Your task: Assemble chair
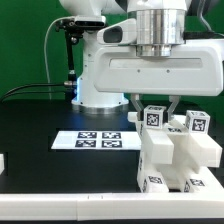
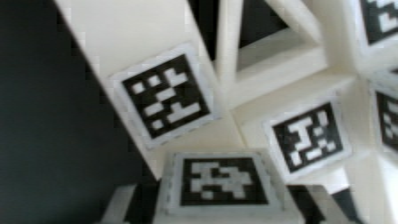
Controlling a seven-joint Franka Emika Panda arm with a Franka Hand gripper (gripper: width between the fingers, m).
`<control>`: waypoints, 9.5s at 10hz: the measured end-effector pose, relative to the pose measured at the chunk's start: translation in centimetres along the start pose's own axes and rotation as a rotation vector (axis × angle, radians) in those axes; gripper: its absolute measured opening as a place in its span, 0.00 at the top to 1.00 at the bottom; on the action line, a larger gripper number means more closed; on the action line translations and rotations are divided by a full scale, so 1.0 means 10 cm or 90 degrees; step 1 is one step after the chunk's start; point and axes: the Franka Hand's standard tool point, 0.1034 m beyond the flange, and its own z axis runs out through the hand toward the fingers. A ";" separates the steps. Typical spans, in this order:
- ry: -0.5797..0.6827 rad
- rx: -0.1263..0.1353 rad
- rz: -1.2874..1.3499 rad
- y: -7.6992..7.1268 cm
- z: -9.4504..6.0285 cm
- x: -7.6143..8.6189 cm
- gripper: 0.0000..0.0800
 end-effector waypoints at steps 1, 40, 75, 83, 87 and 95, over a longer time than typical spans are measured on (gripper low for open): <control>-0.005 0.000 0.072 0.02 0.00 0.01 0.67; -0.033 0.036 0.552 0.05 0.07 0.03 0.36; -0.059 0.031 0.346 0.06 0.05 0.03 0.19; 0.011 0.026 0.120 0.07 0.04 0.13 0.64; -0.026 0.021 0.420 0.11 0.04 0.12 0.64; -0.050 0.023 0.787 0.13 0.03 0.09 0.64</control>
Offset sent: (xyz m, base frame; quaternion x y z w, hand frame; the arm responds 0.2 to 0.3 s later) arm -0.0089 -0.0068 -0.0027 -0.0240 0.0232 0.3890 0.9206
